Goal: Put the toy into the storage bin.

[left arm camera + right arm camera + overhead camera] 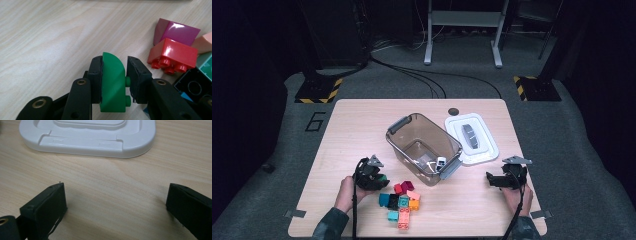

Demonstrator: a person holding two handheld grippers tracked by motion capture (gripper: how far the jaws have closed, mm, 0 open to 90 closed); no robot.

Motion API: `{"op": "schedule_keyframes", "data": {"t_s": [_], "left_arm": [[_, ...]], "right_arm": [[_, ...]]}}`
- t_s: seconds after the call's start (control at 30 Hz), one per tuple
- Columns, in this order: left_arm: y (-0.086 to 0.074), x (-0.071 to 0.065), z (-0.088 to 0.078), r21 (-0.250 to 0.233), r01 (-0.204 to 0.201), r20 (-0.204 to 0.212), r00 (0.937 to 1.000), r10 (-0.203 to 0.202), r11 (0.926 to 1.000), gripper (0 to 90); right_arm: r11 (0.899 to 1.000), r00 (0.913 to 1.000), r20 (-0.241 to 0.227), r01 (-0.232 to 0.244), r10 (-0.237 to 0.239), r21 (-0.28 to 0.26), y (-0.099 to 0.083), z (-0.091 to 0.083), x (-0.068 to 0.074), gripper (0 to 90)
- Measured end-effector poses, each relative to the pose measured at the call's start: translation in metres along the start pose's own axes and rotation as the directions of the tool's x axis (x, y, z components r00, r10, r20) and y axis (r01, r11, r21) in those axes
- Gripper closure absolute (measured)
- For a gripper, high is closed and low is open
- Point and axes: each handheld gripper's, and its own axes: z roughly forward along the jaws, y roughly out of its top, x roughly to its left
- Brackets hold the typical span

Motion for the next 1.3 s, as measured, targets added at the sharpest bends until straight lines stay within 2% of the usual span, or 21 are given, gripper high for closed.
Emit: {"op": "schedule_keyframes", "data": {"t_s": [0.3,0.7,0.93,1.0,1.07,1.13,1.17,1.3], "left_arm": [[-0.001,0.007,-0.008,-0.055,0.028,-0.008,0.9996,-0.028,0.9981,66.8],[0.007,0.018,-0.021,-0.087,0.043,-0.002,0.9991,-0.043,0.9953,66.7],[0.005,0.011,-0.026,-0.103,0.063,-0.007,0.9979,-0.064,0.9926,66.8],[0.005,0.007,-0.028,-0.092,0.052,-0.017,0.9984,-0.054,0.9944,66.8],[0.011,0.004,-0.031,-0.076,0.020,-0.037,0.9991,-0.022,0.9969,66.8],[0.013,0.004,-0.032,-0.080,0.020,-0.036,0.9991,-0.023,0.9966,66.8],[0.016,0.004,-0.036,-0.107,0.026,-0.034,0.9990,-0.030,0.9939,66.8],[0.021,0.004,-0.042,-0.130,0.030,-0.039,0.9986,-0.036,0.9911,66.8]], "right_arm": [[1.000,1.0000,0.000,-0.001,0.001,0.000,0.000,0.000,0.000,2.2],[1.000,1.0000,-0.002,0.004,-0.004,-0.002,0.001,0.001,0.000,2.3],[1.000,1.0000,0.000,-0.001,0.001,-0.003,0.000,0.000,0.000,3.2],[1.000,1.0000,0.002,-0.002,0.002,-0.003,0.000,0.000,0.000,3.3],[1.000,1.0000,0.002,-0.002,0.002,-0.003,0.000,0.000,0.000,3.3],[1.000,1.0000,0.002,-0.002,0.002,-0.003,0.000,0.000,0.000,3.3],[1.000,1.0000,0.002,-0.002,0.002,-0.003,0.000,0.000,0.000,3.2],[1.000,1.0000,-0.001,-0.002,0.002,-0.002,0.000,0.000,0.000,2.7]]}}
